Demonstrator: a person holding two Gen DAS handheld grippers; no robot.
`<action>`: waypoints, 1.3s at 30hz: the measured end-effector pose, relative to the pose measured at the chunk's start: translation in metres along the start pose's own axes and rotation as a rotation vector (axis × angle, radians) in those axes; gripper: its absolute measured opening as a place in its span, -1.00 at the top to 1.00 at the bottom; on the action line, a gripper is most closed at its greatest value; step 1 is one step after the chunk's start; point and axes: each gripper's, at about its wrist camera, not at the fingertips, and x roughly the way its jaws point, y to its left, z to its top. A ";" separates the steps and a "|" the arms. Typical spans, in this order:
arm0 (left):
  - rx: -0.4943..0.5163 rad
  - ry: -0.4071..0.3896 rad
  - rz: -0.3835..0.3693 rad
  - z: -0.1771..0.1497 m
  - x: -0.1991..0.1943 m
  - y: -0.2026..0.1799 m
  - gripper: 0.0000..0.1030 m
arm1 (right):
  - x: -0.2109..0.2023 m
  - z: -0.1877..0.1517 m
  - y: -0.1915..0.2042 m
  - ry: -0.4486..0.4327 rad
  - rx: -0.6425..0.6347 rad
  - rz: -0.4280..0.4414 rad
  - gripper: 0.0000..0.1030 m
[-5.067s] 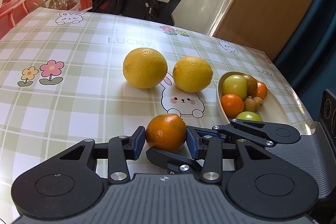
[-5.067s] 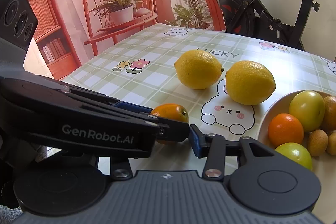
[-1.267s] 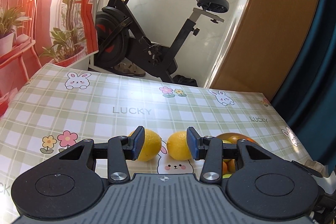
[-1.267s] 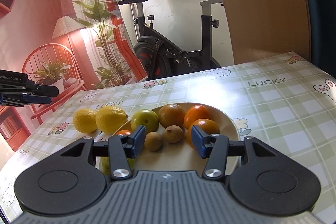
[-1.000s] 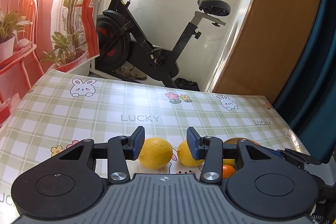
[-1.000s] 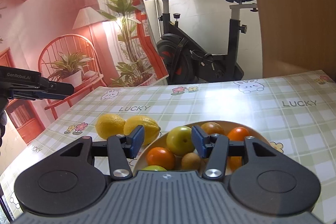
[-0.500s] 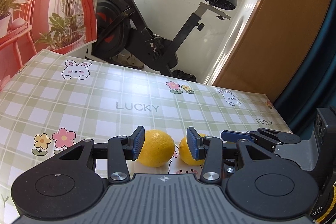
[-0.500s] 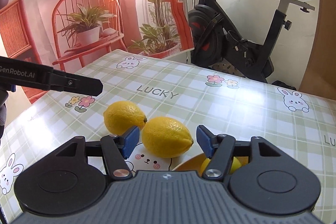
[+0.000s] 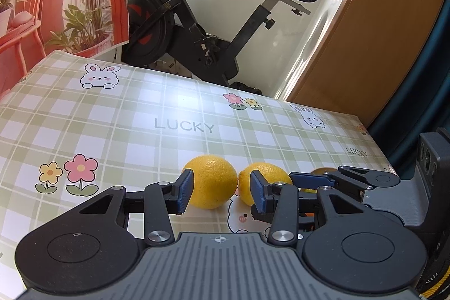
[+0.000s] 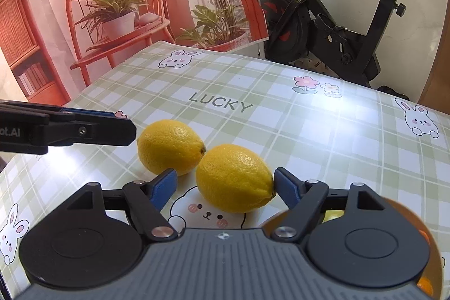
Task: Organize fruits
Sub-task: 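Close the right gripper on one lemon while the left gripper clamps it too, then carry the held lemon with both grippers over the cream plate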
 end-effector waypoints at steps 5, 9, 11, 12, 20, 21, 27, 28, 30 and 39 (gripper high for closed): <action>0.013 0.003 -0.016 0.000 0.002 -0.005 0.10 | -0.012 -0.010 0.013 -0.019 -0.083 -0.005 -0.14; 0.008 0.005 -0.022 -0.002 0.002 -0.005 0.10 | -0.007 -0.007 0.014 -0.003 -0.124 -0.035 -0.13; 0.005 0.009 -0.024 -0.003 0.002 -0.004 0.10 | 0.001 -0.005 0.012 0.004 -0.121 -0.040 -0.27; 0.005 0.012 -0.025 -0.004 0.002 -0.004 0.10 | 0.007 -0.003 0.011 0.021 -0.116 -0.032 -0.27; -0.017 0.045 -0.043 -0.011 0.001 0.005 0.10 | 0.010 -0.010 0.020 0.056 -0.111 -0.003 -0.15; -0.022 0.058 -0.054 -0.013 0.001 0.005 0.10 | 0.008 -0.012 0.021 0.055 -0.110 -0.001 -0.15; -0.016 0.107 -0.083 -0.033 -0.001 -0.001 0.02 | -0.010 -0.032 0.039 0.037 -0.080 0.025 -0.15; -0.020 0.111 -0.090 -0.034 -0.002 -0.002 0.00 | -0.012 -0.036 0.042 0.030 -0.077 0.015 -0.15; -0.036 0.123 -0.107 -0.037 -0.003 -0.002 0.00 | -0.018 -0.043 0.044 0.013 -0.055 0.004 -0.15; 0.014 0.163 -0.171 -0.052 -0.010 -0.020 0.00 | -0.039 -0.065 0.053 -0.014 -0.036 0.011 -0.15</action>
